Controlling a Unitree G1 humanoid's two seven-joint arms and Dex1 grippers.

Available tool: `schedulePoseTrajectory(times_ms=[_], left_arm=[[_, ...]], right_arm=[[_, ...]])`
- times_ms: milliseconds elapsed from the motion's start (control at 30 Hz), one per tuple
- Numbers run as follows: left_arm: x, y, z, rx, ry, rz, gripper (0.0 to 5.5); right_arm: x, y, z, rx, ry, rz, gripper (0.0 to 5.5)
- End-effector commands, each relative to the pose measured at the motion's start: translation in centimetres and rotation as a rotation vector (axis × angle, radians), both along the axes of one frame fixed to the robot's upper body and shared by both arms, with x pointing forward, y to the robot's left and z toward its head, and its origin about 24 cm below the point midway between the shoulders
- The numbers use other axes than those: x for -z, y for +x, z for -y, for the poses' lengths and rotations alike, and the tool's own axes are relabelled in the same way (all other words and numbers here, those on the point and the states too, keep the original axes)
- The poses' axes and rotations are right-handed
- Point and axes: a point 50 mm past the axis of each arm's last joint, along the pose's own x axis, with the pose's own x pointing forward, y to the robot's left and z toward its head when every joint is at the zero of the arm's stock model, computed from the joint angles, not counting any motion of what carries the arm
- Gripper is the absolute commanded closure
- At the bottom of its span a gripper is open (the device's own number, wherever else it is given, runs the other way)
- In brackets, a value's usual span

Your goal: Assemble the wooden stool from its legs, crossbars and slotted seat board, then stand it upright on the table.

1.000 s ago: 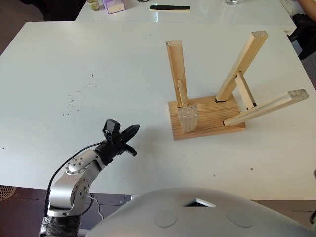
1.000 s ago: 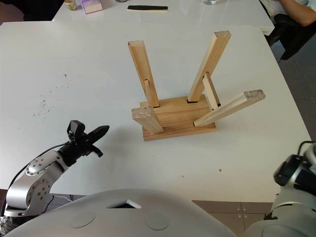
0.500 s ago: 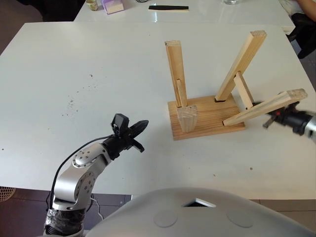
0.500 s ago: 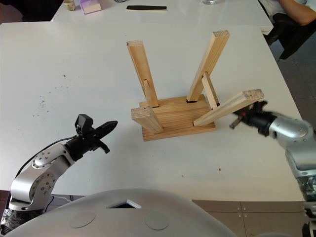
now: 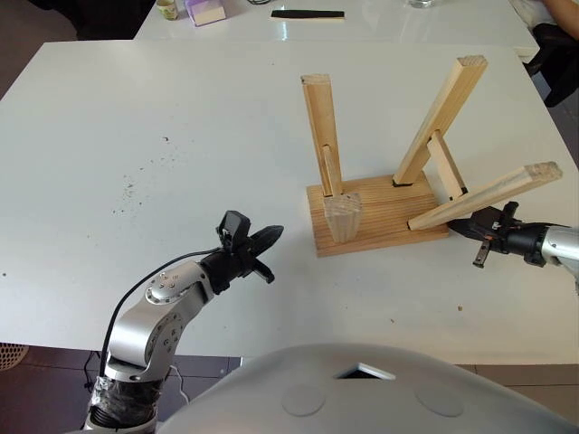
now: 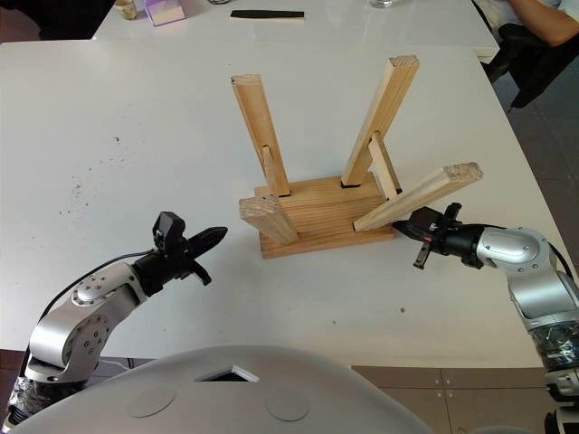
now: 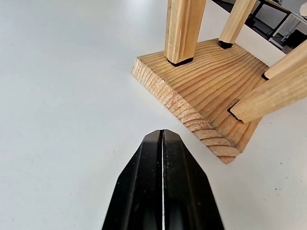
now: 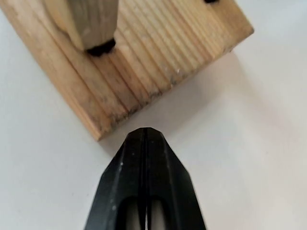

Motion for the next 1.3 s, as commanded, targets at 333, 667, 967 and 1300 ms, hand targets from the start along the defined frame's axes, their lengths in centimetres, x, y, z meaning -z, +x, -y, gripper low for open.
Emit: schedulePoseTrajectory(times_ms=[333,667,967,1300], left_arm=[[1.4,0.2,0.9,0.089,0.039,-0.077,5.48],[0.8,1.9,-2.3,-0.003,0.113,-0.029,5.48],[1.2,1.6,0.9,0.128,0.048,-0.027,5.48],[1.3,-0.9,0.0,0.147,0.052,-0.091,5.48]], right_arm=[[0.2,-1.6,-4.1,-0.120,0.134,-0.051,5.50],[0.9,-1.3,-4.3,-0.122,0.106,-0.052,5.50],[1.0,-0.5,-5.4,-0.179,0.113,-0.042,5.50],[1.6,-2.7,-8.6,-0.275,0.194,-0.100,5.50]])
